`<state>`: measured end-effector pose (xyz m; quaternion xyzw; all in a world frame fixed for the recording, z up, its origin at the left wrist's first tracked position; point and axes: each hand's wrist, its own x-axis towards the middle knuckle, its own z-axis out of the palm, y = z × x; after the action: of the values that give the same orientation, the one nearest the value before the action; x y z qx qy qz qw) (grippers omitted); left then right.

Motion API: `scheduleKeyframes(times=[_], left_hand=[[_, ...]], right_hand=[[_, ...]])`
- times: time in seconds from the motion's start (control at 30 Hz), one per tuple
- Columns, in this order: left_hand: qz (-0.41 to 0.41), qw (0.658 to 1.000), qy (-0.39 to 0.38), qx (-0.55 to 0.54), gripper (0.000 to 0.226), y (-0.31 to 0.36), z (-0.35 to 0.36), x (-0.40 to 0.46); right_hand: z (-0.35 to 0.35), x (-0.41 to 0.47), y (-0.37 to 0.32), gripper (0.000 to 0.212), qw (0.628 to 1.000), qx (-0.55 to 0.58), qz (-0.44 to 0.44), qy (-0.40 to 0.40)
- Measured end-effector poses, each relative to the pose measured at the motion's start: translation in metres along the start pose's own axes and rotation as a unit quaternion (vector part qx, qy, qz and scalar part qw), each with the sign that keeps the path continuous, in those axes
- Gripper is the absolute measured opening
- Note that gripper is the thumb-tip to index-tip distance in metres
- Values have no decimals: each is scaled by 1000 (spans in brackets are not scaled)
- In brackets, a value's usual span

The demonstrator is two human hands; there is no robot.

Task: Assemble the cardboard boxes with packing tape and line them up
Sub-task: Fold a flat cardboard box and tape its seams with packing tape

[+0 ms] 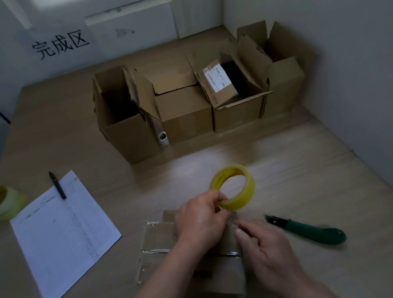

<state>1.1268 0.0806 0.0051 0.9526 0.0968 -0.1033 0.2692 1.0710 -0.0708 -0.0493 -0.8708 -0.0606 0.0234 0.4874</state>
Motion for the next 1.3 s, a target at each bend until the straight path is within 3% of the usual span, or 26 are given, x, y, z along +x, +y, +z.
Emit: scheduleKeyframes(times=[0.1,0.27,0.53,0.73,0.77,0.83,0.9,1.0,1.2,1.3], left_hand=[[4,1000,8,3,21,-1,3,-1],[5,998,61,17,23,-3,6,-2],[19,989,116,-94,24,-8,2,-5],[42,979,92,-179,24,-13,0,-8],[51,974,85,-202,25,-15,-1,-9],[73,967,79,-232,24,-14,-6,-9],[95,969,57,-220,25,-5,-15,-12],[162,969,3,-185,30,25,-33,-18],[237,971,-15,-5,36,79,-57,-29],[254,966,-31,31,35,102,-43,-41]], right_hand=[[19,-3,-6,37,998,0,31,48],[22,-4,-6,38,997,-56,-2,62],[14,-2,-12,47,997,-61,31,-23],[-14,16,-27,46,960,-255,-12,-111],[-22,18,-33,48,962,-259,-15,-81],[-42,19,-47,55,972,-219,-62,56],[-58,21,-57,57,951,-221,-171,130],[-73,36,-73,56,926,-280,-243,66],[-121,38,-66,62,967,-214,-138,-1],[-138,22,-52,64,993,-89,-52,-64]])
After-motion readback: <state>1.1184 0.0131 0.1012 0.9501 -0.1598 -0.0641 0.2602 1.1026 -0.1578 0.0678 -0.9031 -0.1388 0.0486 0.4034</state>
